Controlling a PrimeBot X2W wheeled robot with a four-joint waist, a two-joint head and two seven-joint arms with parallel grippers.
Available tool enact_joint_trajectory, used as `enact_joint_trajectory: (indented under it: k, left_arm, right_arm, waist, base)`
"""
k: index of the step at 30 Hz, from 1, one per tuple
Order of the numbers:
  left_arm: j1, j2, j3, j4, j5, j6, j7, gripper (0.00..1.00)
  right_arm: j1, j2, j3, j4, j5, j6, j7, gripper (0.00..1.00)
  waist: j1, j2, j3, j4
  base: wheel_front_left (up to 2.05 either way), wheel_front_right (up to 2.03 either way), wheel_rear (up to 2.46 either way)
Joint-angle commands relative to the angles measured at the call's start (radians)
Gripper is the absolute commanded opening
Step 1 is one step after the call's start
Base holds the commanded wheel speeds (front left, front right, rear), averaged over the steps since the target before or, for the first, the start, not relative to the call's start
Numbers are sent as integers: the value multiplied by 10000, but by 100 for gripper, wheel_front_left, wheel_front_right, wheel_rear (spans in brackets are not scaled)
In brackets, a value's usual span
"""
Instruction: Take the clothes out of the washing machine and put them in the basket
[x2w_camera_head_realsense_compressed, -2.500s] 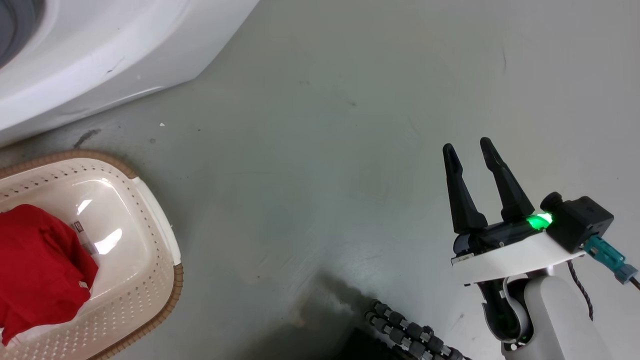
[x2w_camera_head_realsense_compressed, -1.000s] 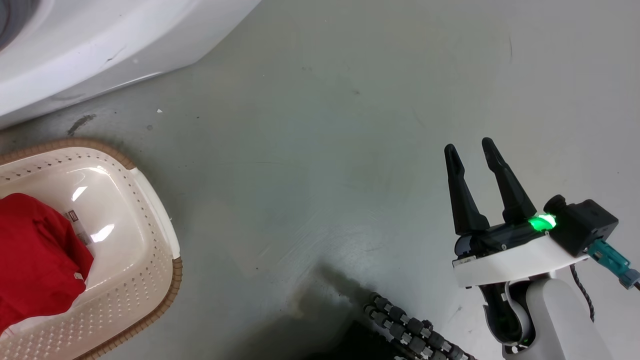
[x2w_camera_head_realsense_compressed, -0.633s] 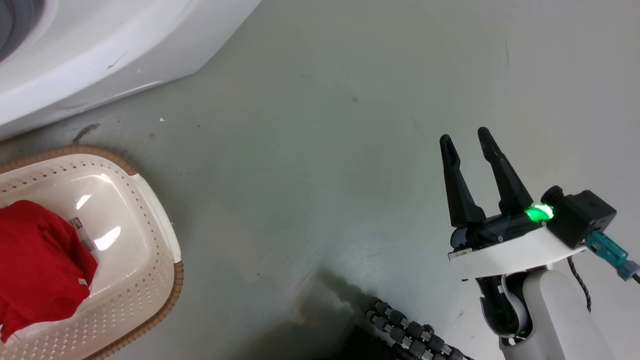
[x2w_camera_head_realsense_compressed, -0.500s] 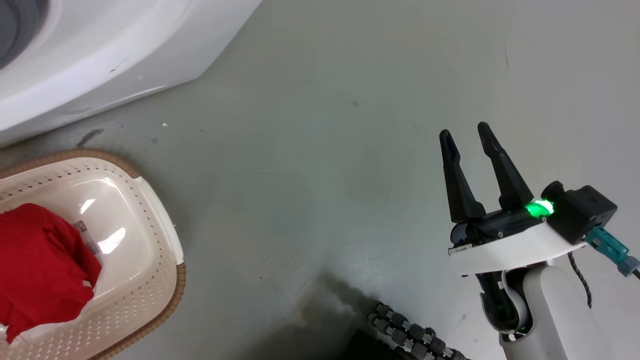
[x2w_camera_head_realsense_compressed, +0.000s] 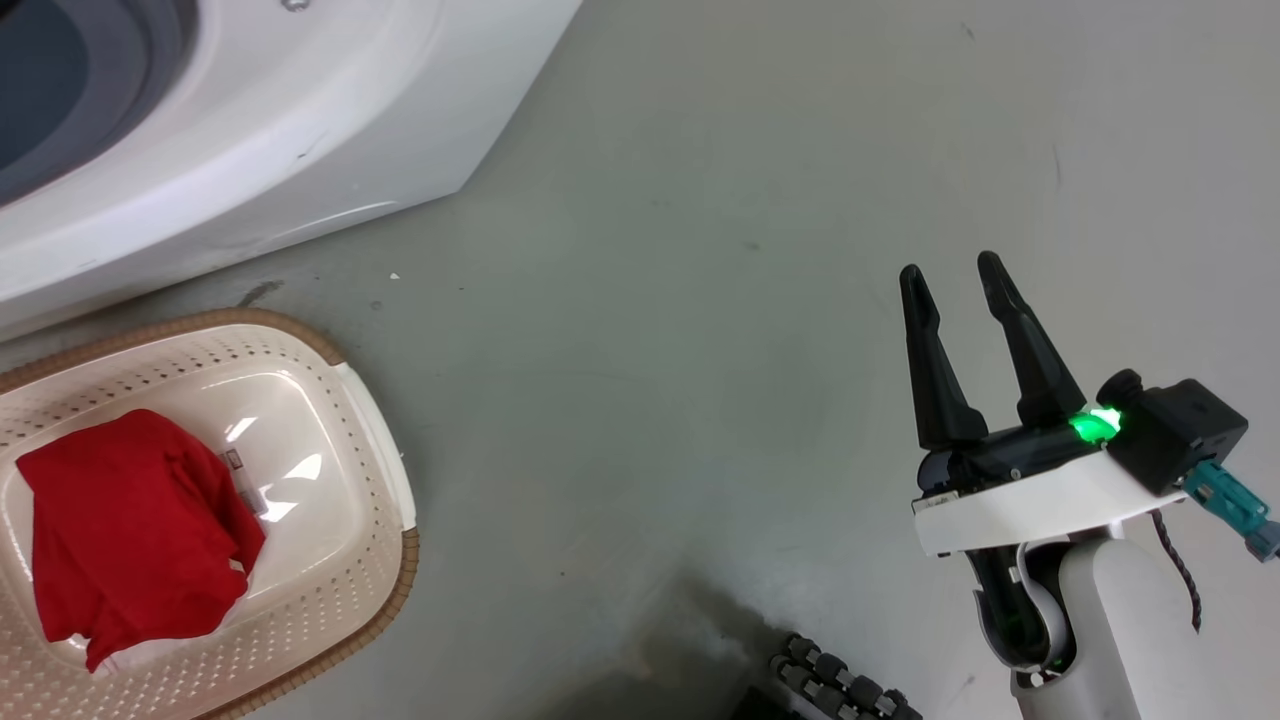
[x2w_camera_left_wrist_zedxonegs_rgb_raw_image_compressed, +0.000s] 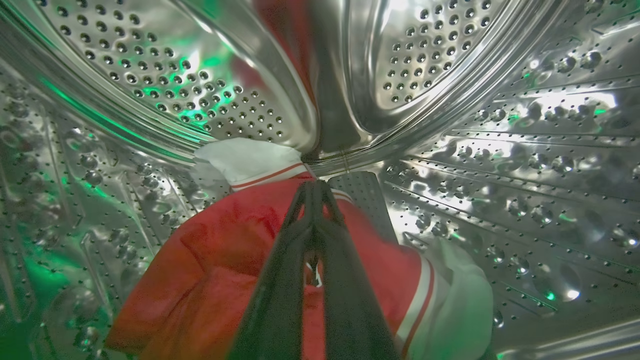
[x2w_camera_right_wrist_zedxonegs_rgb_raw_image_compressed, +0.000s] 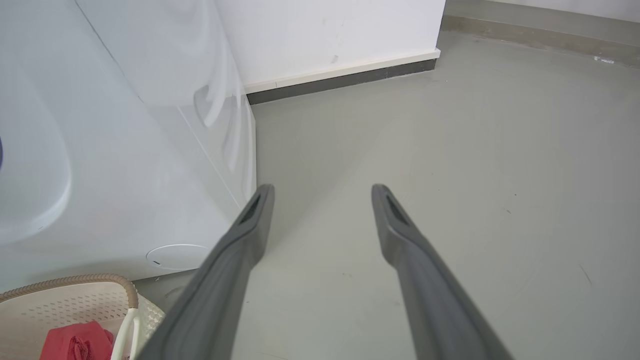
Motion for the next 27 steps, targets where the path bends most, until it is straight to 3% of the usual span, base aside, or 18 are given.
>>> enact_joint_trajectory:
  k: [1,2,3,4,5,15,27]
  left_arm:
    - [264,-25,51,-133,-74,60,0,0]
    - [412,-38,85,-265,-140,88,58,9]
    - [537,-31,121,-408,-184,116,108,37]
    - [646,-25,138,-571,-226,156,181,74]
    - [758,-20,163,-727,-257,192,239,100]
    - [1482,108,336,-2280,-574,514,1058,100]
    - [104,481,-630,-2673,-306,38,3744,100]
  right_arm:
    - [85,9,-27,-21,-25,-7,-18,100]
    - [82,9,-37,-34,-51,-7,-18,100]
    - [100,9,-36,-46,-63,-7,-18,100]
    - [121,9,-33,-51,-76,-7,-18,100]
    - [142,7,-31,-56,-79,-7,-18,100]
    - [209,9,2,32,-107,-7,-18,100]
    - [40,7,414,78,186,-7,-18,100]
  waist:
    - [1,-1,-58,66]
    - [1,-1,-74,90]
    - [1,-1,-87,105]
    - [1,-1,-98,116]
    - [1,-1,-107,126]
    - [1,-1,-215,133]
    - [1,-1,208,-436]
  base:
    - [0,0,0]
    - [0,0,0]
    - [0,0,0]
    - [0,0,0]
    - [0,0,0]
    - [0,0,0]
    - [0,0,0]
